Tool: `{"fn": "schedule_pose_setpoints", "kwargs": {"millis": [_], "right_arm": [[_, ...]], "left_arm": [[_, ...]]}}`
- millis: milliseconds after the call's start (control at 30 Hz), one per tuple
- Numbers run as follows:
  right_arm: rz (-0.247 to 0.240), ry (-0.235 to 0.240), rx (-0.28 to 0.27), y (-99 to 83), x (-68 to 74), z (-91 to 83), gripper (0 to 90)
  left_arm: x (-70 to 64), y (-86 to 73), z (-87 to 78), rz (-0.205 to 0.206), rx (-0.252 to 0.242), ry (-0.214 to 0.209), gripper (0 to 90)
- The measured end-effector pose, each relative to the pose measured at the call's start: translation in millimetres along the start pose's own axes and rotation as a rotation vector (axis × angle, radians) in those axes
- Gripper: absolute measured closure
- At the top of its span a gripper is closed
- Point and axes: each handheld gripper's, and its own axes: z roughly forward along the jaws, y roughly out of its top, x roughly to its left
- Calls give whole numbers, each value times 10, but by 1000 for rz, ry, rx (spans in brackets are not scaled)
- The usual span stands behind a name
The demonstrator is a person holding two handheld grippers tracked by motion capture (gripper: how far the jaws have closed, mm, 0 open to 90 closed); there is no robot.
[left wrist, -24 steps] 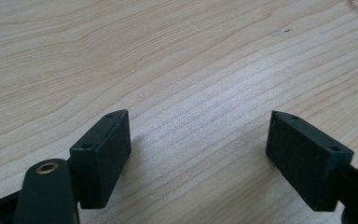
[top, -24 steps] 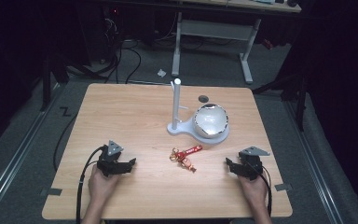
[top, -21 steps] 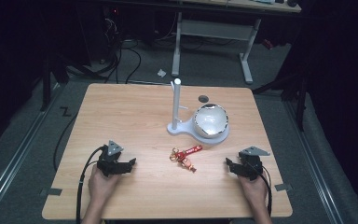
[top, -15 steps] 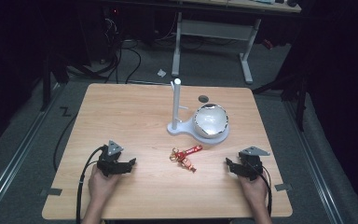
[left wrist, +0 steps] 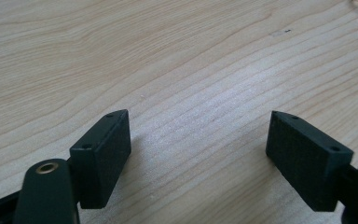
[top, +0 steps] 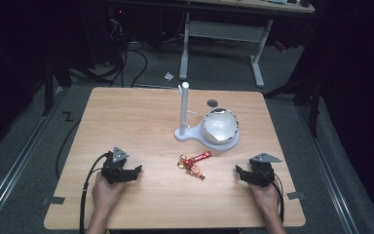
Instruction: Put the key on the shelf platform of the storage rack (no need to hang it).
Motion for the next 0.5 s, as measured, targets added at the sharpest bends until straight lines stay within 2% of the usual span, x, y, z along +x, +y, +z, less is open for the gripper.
{"fn": "schedule_pose_setpoints", "kwargs": {"millis": [500], "right_arm": [[-5, -22, 4, 4, 29, -38, 373]], "left_arm": [[1, 2, -1, -1, 2, -1, 224]]}}
